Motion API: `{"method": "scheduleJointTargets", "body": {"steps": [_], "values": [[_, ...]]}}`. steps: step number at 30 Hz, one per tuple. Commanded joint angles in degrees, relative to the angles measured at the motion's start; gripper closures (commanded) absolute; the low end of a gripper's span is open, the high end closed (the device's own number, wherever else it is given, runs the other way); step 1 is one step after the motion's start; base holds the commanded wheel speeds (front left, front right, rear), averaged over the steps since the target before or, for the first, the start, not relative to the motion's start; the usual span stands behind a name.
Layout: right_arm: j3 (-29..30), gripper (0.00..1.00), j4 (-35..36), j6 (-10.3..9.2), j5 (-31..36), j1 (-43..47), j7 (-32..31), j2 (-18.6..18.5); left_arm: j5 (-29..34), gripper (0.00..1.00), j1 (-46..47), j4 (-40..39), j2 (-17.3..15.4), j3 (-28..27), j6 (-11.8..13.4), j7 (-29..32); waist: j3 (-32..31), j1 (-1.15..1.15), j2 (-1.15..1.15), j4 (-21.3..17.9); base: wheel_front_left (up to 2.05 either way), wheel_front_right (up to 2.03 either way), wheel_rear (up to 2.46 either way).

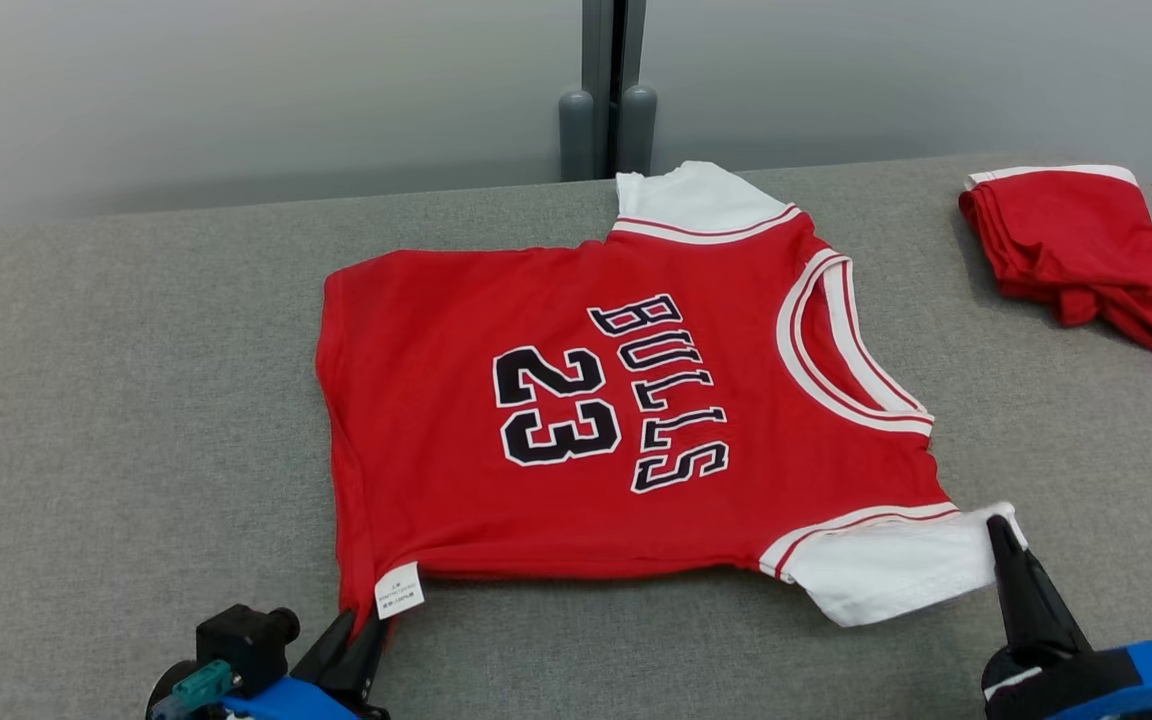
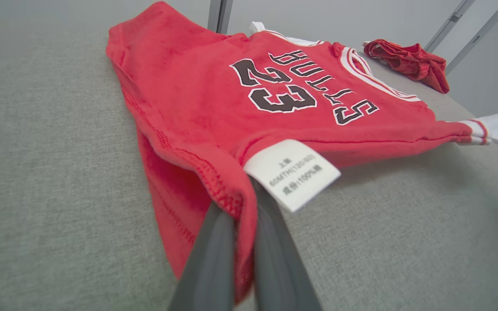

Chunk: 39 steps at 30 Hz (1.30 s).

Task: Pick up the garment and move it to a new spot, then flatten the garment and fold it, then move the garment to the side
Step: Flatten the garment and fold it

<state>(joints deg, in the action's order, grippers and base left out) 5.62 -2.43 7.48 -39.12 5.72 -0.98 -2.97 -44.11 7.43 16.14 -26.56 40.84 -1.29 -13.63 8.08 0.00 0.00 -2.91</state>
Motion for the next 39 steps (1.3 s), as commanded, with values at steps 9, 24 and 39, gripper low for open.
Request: {"method": "scheduleJointTargets", "body": {"steps": [9,24,39], "values": [[-1.6,1.0,-7.4,0.03,3.2,-12.0,-2.5,-1.5,1.6,1.0,7.1,1.7,-1.3,1.1,-2.0,3.7,0.8,0.0,0.0,-0.1,0.0,0.0,0.0],[-5.9,1.0,-25.7,0.03,5.4,-31.9,-1.4,-4.7,2.5,1.0,19.1,9.0,-1.6,3.5,-5.6,6.6,5.4,0.0,0.0,0.2,0.0,0.0,0.0],[-13.9,0.0,-36.4,0.03,4.2,-37.9,8.0,-8.4,2.8,0.0,22.9,18.6,-0.1,3.8,-6.0,0.6,6.0,0.0,0.0,0.7,0.0,0.0,0.0]]}}
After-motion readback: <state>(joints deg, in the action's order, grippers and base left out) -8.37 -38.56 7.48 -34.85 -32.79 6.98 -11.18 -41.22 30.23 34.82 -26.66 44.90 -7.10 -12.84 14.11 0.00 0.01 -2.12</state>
